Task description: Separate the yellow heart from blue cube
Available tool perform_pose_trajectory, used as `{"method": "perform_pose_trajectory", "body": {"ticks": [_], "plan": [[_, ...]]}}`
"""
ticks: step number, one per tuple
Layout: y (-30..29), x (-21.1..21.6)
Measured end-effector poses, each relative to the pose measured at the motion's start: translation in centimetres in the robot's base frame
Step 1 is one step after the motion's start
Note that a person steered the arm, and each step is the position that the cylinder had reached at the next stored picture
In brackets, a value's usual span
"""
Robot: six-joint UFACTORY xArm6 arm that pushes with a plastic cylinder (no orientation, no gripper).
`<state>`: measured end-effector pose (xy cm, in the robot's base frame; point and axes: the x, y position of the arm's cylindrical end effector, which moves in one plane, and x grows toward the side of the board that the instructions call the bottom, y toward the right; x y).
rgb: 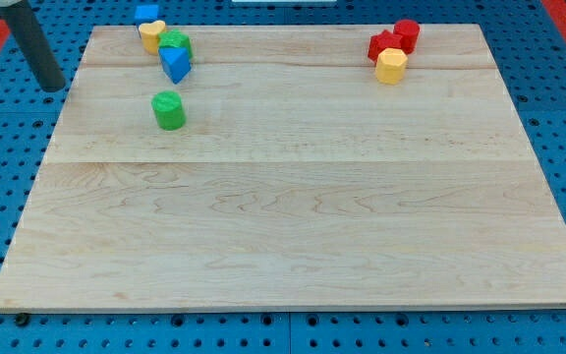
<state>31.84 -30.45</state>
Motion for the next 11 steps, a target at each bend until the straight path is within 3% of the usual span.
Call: {"method": "perform_pose_trajectory", "body": {"ticks": [1,2,5,7,8,11], "plan": [[0.4,0.2],[2.9,-2.3],[3.2,-12.6],[9.5,-12.7],[9.9,-12.4],[11.5,-2.7]]}}
